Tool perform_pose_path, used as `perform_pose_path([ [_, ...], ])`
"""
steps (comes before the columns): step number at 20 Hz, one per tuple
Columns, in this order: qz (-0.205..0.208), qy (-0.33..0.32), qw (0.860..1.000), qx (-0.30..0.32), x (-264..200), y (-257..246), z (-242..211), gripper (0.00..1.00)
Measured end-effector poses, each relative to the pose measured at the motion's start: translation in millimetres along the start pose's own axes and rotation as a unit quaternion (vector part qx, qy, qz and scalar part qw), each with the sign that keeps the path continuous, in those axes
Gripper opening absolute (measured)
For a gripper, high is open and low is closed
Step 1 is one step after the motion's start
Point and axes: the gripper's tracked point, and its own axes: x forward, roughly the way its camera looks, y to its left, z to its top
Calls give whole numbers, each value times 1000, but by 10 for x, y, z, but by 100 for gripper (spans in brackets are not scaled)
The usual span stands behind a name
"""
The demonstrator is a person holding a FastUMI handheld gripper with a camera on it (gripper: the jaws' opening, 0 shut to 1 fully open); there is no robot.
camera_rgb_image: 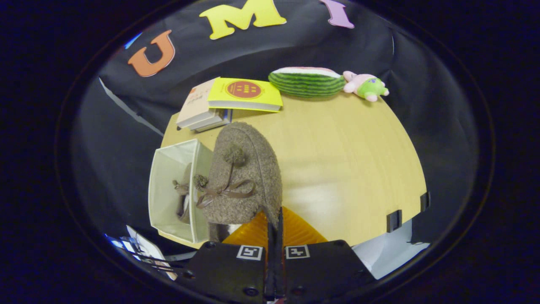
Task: Open the storage box then place both shoes into the box .Put the left shoe in first, then the right shoe, with the right side of both shoes facing outward in a uniform manner.
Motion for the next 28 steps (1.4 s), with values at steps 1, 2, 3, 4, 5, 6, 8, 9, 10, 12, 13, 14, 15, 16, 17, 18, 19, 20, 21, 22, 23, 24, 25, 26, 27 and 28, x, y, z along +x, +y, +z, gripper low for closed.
perform_pose_path([
  [1, 3, 2, 1000, -1, -2, 137, -14, 6],
  [2, 5, 5, 1000, -3, 3, 262, -40, 6],
  [3, 7, 5, 1000, -2, 14, 398, -47, 6],
  [4, 11, 4, 1000, 1, 37, 539, -49, 6],
  [5, 16, 5, 1000, 2, 58, 685, -61, 6],
  [6, 21, 5, 1000, 5, 84, 827, -74, 6],
  [8, 32, 5, 999, 3, 128, 1103, -93, 6],
  [9, 32, 1, 999, 4, 152, 1215, -94, 6],
  [10, 30, -5, 1000, 6, 165, 1302, -98, 6],
  [12, 22, -27, 999, 4, 222, 1459, -53, 6],
  [13, 19, -36, 999, 3, 260, 1523, -31, 6],
  [14, 18, -42, 999, 5, 313, 1585, -36, 6],
  [15, 17, -45, 999, 11, 361, 1643, -45, 6],
  [16, 18, -47, 999, 14, 420, 1702, -57, 6],
  [17, 18, -46, 999, 19, 474, 1748, -74, 6],
  [18, 19, -45, 999, 24, 540, 1786, -97, 6],
  [19, 19, -45, 998, 30, 592, 1815, -121, 6],
  [20, 16, -47, 998, 34, 644, 1829, -125, 6],
  [21, 12, -52, 998, 37, 687, 1831, -123, 6],
  [22, 7, -58, 998, 37, 728, 1830, -123, 7],
  [23, 4, -63, 997, 36, 762, 1831, -117, 6],
  [24, 2, -68, 997, 34, 794, 1840, -115, 6],
  [25, 1, -74, 997, 34, 814, 1833, -110, 6],
  [26, 0, -81, 996, 36, 829, 1824, -106, 6],
  [27, -2, -91, 995, 37, 828, 1801, -87, 7],
  [28, -6, -105, 994, 38, 809, 1770, -54, 9],
])
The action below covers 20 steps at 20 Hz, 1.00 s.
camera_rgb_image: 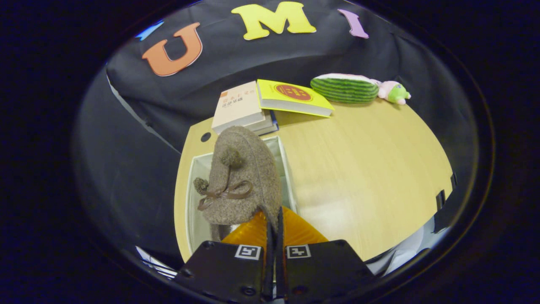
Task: Open the storage box then place both shoes into the box .Put the left shoe in first, then the right shoe, with the right side of both shoes facing outward in a uniform manner.
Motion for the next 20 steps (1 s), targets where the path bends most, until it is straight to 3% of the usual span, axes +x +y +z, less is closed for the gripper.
perform_pose_path([
  [1, 10, -15, 1000, -5, -27, 30, 46, 10],
  [4, -4, -78, 996, -33, -169, -91, 219, 43],
  [7, 3, -149, 986, -74, -368, -95, 459, 70],
  [8, 2, -164, 983, -80, -427, -132, 487, 86],
  [9, -8, -173, 981, -83, -520, -213, 503, 92],
  [11, 0, -207, 974, -93, -714, -219, 602, 92],
  [15, 62, -267, 957, -94, -1173, -171, 683, 95],
  [16, 64, -277, 954, -92, -1285, -228, 719, 100],
  [20, 49, -337, 936, -83, -1702, -499, 785, 100],
])
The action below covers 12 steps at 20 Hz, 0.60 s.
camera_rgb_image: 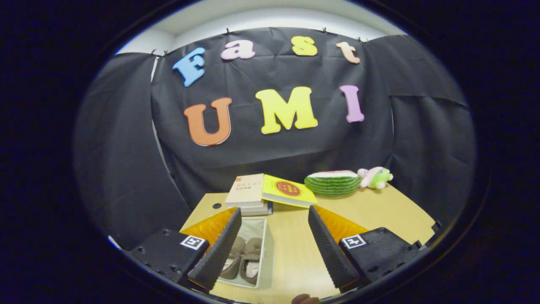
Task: Open the storage box then place both shoes into the box .Put the left shoe in first, then the right shoe, with the right side of both shoes facing outward in a uniform manner.
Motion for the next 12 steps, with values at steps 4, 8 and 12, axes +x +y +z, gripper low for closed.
perform_pose_path([
  [4, -6, -68, 997, -21, -483, -160, 223, 100],
  [8, -8, -83, 996, -23, -828, -308, 236, 100],
  [12, -20, -99, 995, -29, -1034, -513, 252, 100],
])
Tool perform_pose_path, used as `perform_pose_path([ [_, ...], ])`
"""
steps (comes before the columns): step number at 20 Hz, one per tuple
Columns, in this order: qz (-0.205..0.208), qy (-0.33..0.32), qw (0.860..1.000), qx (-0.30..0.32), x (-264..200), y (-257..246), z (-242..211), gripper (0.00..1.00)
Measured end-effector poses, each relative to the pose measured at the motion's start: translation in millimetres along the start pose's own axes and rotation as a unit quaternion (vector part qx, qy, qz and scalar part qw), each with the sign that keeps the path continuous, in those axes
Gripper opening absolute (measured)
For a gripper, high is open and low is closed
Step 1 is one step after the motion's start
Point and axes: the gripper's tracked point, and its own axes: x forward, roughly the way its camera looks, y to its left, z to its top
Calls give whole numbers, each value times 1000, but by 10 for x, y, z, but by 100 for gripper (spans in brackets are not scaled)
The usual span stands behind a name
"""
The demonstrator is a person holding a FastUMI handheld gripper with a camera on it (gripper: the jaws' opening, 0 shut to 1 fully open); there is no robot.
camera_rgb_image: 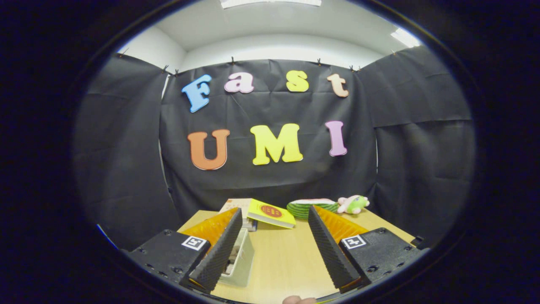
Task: Open the storage box then place both shoes into the box .Put the left shoe in first, then the right shoe, with the right side of both shoes facing outward in a uniform manner.
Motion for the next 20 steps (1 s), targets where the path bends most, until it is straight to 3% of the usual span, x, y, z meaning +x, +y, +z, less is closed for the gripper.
perform_pose_path([
  [20, -26, -22, 999, -12, -220, -555, -62, 100],
])
